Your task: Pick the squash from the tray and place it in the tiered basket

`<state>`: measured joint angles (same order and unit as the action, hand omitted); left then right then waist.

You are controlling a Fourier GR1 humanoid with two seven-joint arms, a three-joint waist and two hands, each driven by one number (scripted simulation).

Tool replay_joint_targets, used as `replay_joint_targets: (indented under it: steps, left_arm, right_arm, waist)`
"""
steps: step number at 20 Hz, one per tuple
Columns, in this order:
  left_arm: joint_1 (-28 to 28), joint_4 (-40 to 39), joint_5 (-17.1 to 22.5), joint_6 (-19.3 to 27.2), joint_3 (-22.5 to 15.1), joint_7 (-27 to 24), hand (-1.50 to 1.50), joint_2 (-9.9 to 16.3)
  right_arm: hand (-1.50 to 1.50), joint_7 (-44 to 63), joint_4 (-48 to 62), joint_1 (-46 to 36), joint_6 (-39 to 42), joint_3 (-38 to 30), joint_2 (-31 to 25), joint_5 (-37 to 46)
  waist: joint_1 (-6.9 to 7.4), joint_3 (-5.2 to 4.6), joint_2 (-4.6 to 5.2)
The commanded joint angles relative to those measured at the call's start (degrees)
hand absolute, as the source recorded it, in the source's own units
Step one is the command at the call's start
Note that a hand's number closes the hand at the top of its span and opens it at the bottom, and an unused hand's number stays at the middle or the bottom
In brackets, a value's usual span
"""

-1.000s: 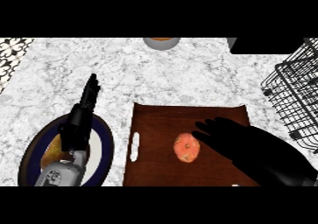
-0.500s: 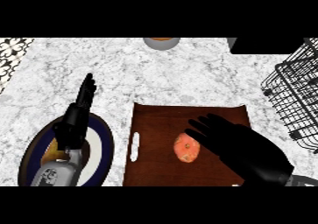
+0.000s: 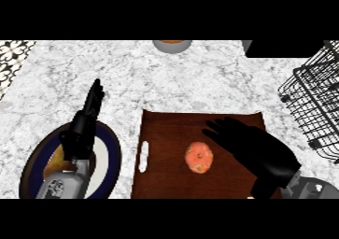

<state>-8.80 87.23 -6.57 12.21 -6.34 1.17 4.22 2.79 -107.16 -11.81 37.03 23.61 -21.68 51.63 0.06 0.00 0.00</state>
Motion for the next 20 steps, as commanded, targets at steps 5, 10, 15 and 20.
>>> replay_joint_targets:
  steps: [5,10,15,20]
  left_arm:
    - [2.0,4.5,-2.2,0.0,-1.0,2.9,0.0,-1.4]
    - [-1.4,-1.3,-2.7,0.2,1.3,0.3,0.0,-2.1]
    - [2.2,6.0,-2.4,-2.1,0.1,5.0,0.0,-1.6]
    - [-0.4,-0.1,-0.7,-4.2,3.7,-0.5,0.0,-0.4]
  right_arm:
    - [-1.5,-4.6,4.7,-1.0,0.4,-2.4,3.7,2.5]
    - [-1.5,-9.1,6.2,3.1,-3.2,-0.9,3.4,5.6]
    - [-1.5,-8.9,7.3,0.6,0.4,-2.1,6.5,6.1]
    - [-1.5,-9.5,12.2,-0.3,-0.6,-1.7,8.6,8.4]
  waist:
    - [0.07,0.0,-0.03]
    - [-0.12,0.0,0.0]
    - [0.05,0.0,-0.03]
    - [0.0,-0.01,0.01]
